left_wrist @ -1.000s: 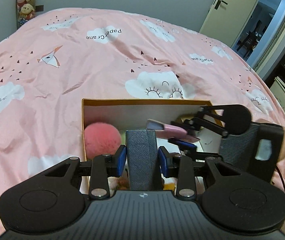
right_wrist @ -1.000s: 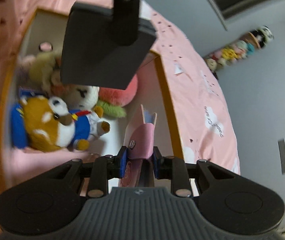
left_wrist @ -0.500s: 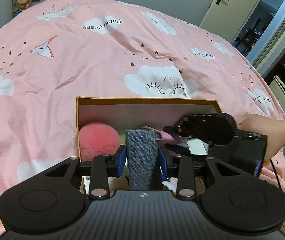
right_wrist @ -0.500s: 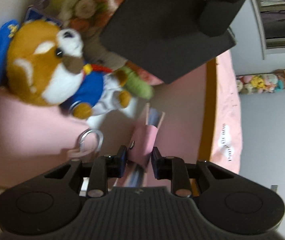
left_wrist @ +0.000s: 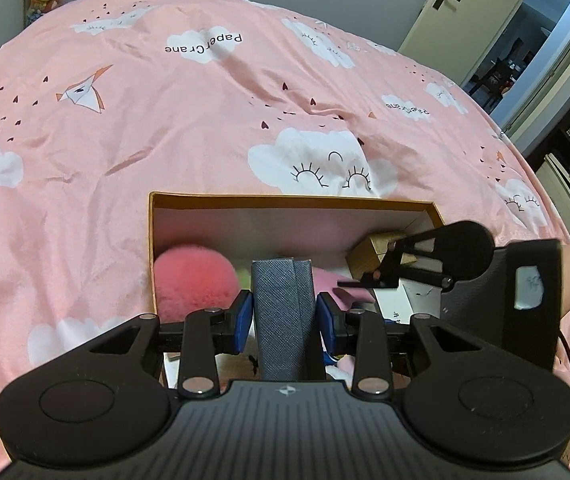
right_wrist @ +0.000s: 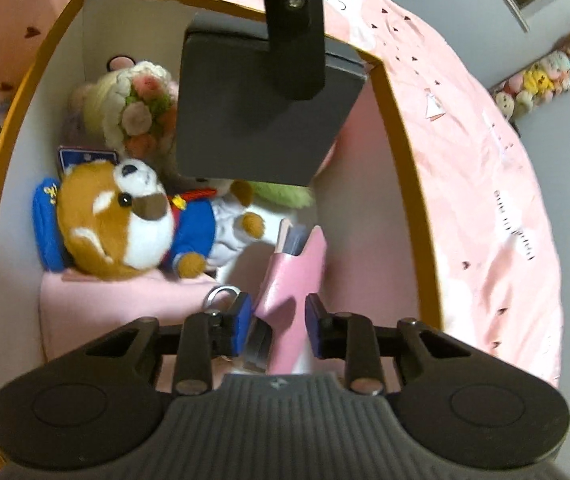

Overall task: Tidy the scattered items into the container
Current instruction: 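Lower the pink card holder into the box and open the right gripper, then lower the dark grey box into the box and open the left gripper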

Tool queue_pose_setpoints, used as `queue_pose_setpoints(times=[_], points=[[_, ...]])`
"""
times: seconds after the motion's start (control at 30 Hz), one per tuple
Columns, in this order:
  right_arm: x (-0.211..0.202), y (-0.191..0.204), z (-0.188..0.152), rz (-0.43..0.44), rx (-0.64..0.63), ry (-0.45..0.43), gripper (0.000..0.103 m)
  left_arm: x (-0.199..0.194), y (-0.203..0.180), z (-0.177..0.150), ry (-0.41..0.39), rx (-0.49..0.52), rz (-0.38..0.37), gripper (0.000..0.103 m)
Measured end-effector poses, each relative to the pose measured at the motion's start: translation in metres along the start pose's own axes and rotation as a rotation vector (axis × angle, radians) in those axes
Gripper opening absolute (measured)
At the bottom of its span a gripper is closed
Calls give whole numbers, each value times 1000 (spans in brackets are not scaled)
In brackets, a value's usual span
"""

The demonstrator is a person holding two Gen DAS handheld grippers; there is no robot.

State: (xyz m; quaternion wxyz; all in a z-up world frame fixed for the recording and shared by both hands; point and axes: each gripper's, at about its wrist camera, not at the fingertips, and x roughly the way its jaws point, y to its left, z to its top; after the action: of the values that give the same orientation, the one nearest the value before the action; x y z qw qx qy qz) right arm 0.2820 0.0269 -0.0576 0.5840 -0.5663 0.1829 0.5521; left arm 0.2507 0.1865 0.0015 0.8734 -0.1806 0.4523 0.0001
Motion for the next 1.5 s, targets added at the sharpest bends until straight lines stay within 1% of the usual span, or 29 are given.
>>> queue_pose_setpoints(times=[0.03,0.2,0.3,0.33,0.37,0.43,0.53,0.6,0.67,0.73,0.77,0.8,0.87,0.93,1.0,1.1,1.13,1.17,1.2,1.23,1.27,1.3,1.33,1.37,1.43,1.47,1.5], points=[[2,2,0,11,-3,9,23,0,1,0,1,0,2,40],[4,11,-3,-2,-58,49,22,2,2,0,11,5,2,40],[9,18,-6,-51,-132,119,22,3,0,0,12,13,-8,40],[10,21,-7,-50,-154,139,22,2,0,0,10,17,-12,40],[9,22,-8,-43,-151,141,22,2,-1,0,8,20,-14,40],[3,20,-7,-33,-112,137,22,1,-2,1,2,25,-16,40],[-12,10,-9,-8,-4,100,22,1,-3,4,-12,28,-20,40],[-18,3,-11,-5,80,83,18,0,-6,7,-25,27,-23,40],[-18,1,-13,13,144,82,12,0,-10,10,-47,26,-35,40],[-14,3,-16,14,182,89,12,1,-12,13,-69,14,-50,40],[-7,9,-8,19,193,95,12,3,-12,14,-79,0,-58,40],[-5,12,-8,17,201,104,12,5,-12,16,-87,-21,-65,40],[-6,19,-9,-20,207,115,12,12,-10,19,-93,-68,-88,40],[-16,16,-17,-40,241,92,12,19,-9,22,-95,-105,-113,40],[-33,15,-23,-50,306,73,12,28,-10,24,-97,-135,-132,40],[-53,18,-34,-63,359,73,13,43,-15,25,-93,-167,-160,40],[-58,21,-37,-63,374,73,17,47,-17,25,-91,-174,-170,40],[-63,23,-40,-59,389,72,23,53,-19,25,-90,-181,-177,40],[-66,25,-43,-59,402,71,25,59,-21,24,-90,-191,-182,40],[-68,25,-46,-63,417,71,26,65,-22,24,-88,-204,-189,40],[-64,10,-49,-67,430,71,27,70,-22,23,-85,-222,-199,40],[-70,9,-65,-72,442,72,27,77,-21,22,-79,-245,-209,40],[-72,10,-67,-79,453,72,28,83,-20,21,-75,-267,-217,40],[-70,3,-75,-81,458,72,28,88,-19,18,-72,-290,-222,40],[-73,5,-78,-84,460,67,28,96,-16,15,-66,-326,-237,40],[-72,1,-86,-85,464,65,29,100,-15,14,-64,-345,-242,40],[-73,-2,-85,-84,467,62,29,104,-14,12,-63,-361,-250,40]])
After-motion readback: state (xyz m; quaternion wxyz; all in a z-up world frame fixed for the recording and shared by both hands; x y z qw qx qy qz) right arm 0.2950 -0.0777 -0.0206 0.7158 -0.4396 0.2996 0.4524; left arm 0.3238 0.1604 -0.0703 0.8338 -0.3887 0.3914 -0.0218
